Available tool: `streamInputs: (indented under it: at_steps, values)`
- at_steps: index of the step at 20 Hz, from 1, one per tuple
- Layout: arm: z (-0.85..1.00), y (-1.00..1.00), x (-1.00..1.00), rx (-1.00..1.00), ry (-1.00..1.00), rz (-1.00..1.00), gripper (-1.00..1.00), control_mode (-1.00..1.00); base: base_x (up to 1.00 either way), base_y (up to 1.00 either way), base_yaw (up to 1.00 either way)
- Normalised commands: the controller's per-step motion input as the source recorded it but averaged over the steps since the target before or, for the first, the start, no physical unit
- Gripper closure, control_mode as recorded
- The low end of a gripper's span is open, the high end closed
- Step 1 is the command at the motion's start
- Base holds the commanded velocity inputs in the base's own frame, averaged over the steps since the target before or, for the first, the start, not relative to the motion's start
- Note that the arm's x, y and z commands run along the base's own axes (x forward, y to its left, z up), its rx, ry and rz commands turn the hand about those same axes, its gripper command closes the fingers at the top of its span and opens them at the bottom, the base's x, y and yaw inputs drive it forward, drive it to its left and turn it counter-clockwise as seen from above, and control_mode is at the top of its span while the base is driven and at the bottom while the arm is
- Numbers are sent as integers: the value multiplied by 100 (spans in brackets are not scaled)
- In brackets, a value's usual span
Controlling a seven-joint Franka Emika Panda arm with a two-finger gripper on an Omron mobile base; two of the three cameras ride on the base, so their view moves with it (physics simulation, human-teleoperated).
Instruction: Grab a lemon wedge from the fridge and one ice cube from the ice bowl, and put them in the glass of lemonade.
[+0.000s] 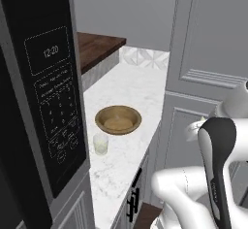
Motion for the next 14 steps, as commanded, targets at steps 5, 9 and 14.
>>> streamInputs:
  at_steps: [5, 9, 14]
  values:
    - [0, 0, 0, 0, 0, 0, 100, 100, 50, 2, 33]
    - [0, 0, 0, 0, 0, 0, 100, 100, 48, 8, 34]
    - [0, 0, 0, 0, 0, 0, 100, 100, 41, 18, 32]
